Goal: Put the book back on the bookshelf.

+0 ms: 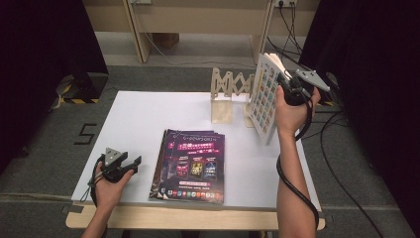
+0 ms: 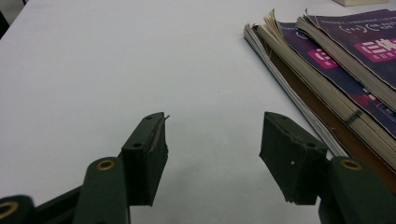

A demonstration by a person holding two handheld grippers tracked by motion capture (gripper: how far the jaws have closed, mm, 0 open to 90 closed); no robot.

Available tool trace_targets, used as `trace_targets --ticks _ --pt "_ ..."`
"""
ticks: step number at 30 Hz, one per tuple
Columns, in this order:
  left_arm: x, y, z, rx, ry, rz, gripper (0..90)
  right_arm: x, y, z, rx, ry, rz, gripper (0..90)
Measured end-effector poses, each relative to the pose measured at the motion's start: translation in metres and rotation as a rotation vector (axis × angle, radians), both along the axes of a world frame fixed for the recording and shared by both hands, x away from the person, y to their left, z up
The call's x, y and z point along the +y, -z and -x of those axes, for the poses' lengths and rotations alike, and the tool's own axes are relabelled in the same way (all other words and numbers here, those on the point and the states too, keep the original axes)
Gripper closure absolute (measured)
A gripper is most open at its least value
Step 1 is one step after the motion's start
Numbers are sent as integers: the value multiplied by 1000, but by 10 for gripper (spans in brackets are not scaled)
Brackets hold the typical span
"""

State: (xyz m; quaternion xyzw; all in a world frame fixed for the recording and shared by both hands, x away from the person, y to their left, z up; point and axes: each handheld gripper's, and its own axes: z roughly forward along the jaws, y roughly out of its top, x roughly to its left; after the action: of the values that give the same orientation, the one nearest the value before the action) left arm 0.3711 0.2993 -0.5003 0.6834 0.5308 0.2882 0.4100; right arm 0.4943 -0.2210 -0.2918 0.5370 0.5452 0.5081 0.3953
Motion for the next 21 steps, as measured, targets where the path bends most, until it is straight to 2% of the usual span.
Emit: trace_targets --ticks 21 --pt "0 0 0 4 1 0 403 7 -6 -17 -20 16 2 748"
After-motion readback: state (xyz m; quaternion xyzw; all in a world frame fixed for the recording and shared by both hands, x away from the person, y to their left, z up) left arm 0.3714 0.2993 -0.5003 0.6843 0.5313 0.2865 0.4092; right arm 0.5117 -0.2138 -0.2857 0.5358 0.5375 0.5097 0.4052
